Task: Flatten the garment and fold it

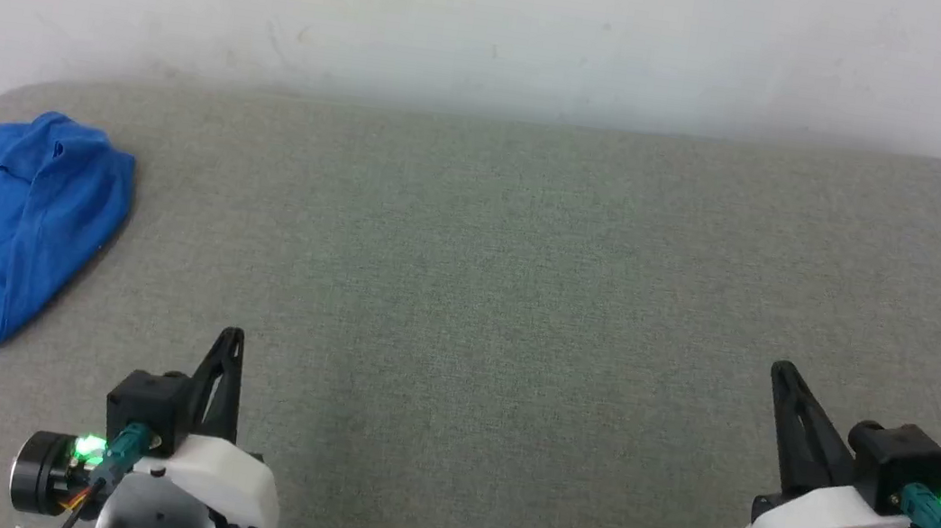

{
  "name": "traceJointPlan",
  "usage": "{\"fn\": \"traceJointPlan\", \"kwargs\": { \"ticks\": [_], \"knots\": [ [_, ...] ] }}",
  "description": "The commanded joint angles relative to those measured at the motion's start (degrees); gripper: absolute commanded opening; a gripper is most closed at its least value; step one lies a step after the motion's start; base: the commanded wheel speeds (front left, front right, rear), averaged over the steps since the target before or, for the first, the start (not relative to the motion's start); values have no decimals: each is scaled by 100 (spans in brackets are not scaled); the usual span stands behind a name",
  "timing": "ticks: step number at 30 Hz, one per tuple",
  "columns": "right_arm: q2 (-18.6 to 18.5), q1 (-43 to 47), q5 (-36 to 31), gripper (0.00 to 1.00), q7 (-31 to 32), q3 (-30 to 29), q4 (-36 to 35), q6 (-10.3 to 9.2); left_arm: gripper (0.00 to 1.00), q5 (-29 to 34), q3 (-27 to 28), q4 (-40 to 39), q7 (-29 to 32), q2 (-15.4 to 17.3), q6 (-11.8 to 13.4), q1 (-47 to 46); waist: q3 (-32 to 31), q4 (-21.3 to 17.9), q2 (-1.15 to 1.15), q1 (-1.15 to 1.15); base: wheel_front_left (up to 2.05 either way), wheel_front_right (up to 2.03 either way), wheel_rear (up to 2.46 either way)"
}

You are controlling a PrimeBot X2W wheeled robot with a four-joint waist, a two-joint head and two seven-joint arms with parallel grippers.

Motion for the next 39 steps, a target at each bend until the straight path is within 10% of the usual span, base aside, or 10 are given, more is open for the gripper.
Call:
{"fn": "traceJointPlan", "kwargs": {
  "ticks": [1, 39],
  "knots": [
    [19, 82, -42, 0, 3, -1, -37, -12, 0, 38, 21, -34, 1, 39, -48, -70, 0, 0, 0, 0, 0, 0, 0],
    [19, 82, -42, 0, 3, -1, -37, -12, 0, 38, 21, -34, 1, 39, -48, -70, 0, 0, 0, 0, 0, 0, 0]
  ]
}}
